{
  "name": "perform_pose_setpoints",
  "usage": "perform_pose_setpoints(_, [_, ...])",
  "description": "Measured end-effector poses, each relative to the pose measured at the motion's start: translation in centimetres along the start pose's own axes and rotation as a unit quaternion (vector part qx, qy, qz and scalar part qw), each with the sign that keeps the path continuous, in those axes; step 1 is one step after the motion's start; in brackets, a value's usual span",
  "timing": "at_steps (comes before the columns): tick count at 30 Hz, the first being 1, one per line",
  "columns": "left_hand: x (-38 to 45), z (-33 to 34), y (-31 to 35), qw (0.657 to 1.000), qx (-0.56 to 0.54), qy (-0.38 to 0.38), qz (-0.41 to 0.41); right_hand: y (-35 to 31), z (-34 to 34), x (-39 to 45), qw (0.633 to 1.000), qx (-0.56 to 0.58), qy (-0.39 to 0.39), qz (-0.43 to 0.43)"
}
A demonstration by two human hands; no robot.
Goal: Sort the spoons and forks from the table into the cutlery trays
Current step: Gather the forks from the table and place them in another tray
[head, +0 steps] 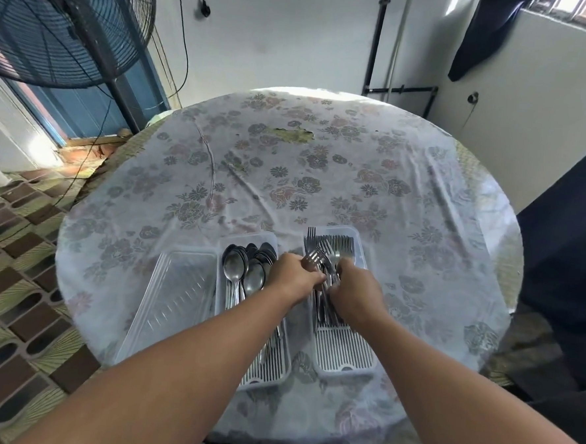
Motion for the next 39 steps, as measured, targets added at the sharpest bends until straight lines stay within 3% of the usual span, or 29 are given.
perform_pose_setpoints(10, [0.0, -0.2, 0.5, 1.0, -0.003, 0.008, 0.012, -0.5, -0.4, 1.8, 0.999, -0.019, 0.005, -0.049])
perform_pose_setpoints(14, [0.0, -0.5, 1.0, 1.0, -0.02, -0.004, 0.012, -0.8, -1.0, 1.9, 0.994, 0.084, 0.002, -0.065])
perform_pose_setpoints(16, [-0.2, -0.5, 1.4, 0.999, -0.029, -0.027, 0.009, -1.0, -1.5, 1.9, 0.956, 0.284, -0.07, 0.004])
perform_pose_setpoints(18, [-0.1, -0.2, 1.7, 0.998, -0.032, -0.05, 0.009, -1.2, -2.0, 1.8, 0.861, 0.479, -0.152, 0.073])
perform_pose_setpoints(19, [-0.1, -0.1, 1.9, 0.998, -0.032, -0.061, 0.011, -1.2, -2.2, 1.8, 0.841, 0.503, -0.179, 0.084])
perform_pose_setpoints(23, [-0.8, 0.3, 2.9, 0.996, -0.038, -0.074, 0.015, -0.4, -2.2, 2.5, 0.85, 0.488, -0.157, 0.116])
perform_pose_setpoints(25, [-1.2, 0.2, 3.4, 0.996, -0.064, -0.062, -0.01, 0.2, -2.4, 3.0, 0.899, 0.41, -0.091, 0.126])
perform_pose_setpoints(28, [-0.7, 0.1, 3.8, 0.985, -0.16, -0.031, -0.052, 0.3, -3.2, 2.8, 0.969, 0.234, -0.019, 0.071])
perform_pose_setpoints(30, [-0.4, 0.0, 4.0, 0.98, -0.194, -0.016, -0.047, 0.2, -3.2, 2.3, 0.982, 0.189, 0.016, 0.026])
perform_pose_setpoints(34, [0.6, 0.4, 3.4, 0.992, -0.119, 0.032, -0.016, 0.2, -2.3, 2.4, 0.996, 0.018, 0.068, -0.047])
perform_pose_setpoints(39, [2.2, 1.9, 1.9, 0.994, -0.041, 0.076, -0.074, 0.9, -1.6, 2.8, 0.992, -0.063, 0.075, -0.075])
Point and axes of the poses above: each hand's wrist, its own x-axis towards the middle knuckle, its own z-axis out of the palm, y = z × x, the point moved 1 cm from there along x, towards the middle knuckle, and after that the axes turned 4 degrees about z, right-handed, at the moved point
